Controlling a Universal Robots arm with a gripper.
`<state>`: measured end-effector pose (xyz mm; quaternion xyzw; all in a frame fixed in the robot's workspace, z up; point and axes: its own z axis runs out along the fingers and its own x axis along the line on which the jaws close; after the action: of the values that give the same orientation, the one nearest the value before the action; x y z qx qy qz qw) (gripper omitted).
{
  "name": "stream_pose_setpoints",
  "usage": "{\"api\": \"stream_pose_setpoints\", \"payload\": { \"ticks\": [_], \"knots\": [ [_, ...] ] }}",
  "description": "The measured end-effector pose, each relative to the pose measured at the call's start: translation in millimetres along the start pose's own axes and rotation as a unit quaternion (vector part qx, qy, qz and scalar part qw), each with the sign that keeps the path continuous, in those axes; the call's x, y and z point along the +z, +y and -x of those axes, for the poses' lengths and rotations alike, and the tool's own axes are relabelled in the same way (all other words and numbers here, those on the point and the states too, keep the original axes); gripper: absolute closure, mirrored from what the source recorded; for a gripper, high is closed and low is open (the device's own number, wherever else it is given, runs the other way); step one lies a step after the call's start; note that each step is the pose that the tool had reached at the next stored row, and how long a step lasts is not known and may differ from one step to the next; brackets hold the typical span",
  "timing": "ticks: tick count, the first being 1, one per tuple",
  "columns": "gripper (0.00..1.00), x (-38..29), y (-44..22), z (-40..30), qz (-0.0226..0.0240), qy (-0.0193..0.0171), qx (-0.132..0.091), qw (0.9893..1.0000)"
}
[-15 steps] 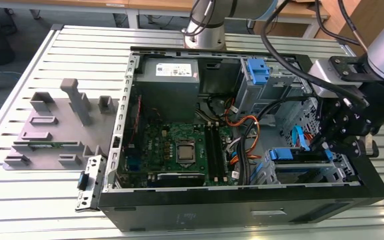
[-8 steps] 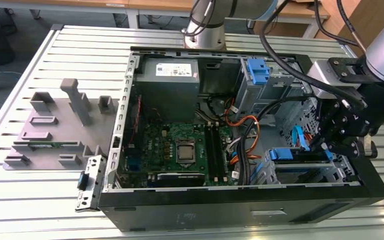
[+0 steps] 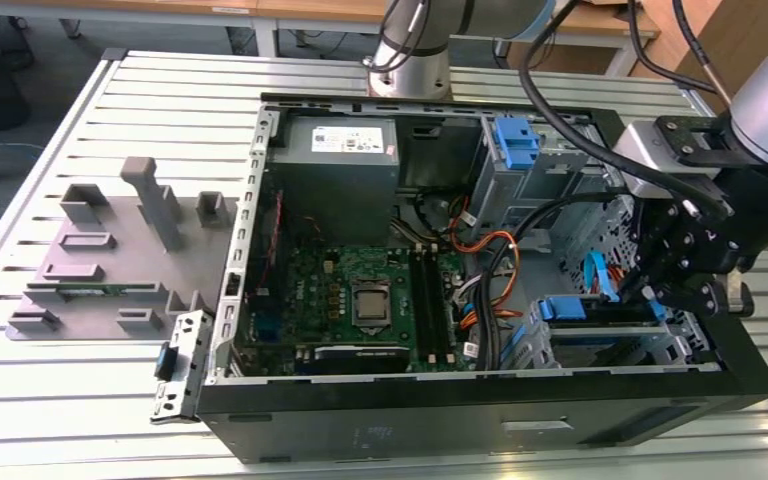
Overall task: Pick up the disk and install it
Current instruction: 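Insert the second disk wire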
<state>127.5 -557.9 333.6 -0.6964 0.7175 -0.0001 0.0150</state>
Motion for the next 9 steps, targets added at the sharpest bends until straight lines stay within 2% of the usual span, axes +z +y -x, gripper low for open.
{"api": "stream_pose_setpoints", "payload": {
  "ticks": [9],
  "knots": [
    [0.84, -2.2, -0.3, -0.6, -0.0001, 0.0003, 0.004, 1.0000]
  ]
}}
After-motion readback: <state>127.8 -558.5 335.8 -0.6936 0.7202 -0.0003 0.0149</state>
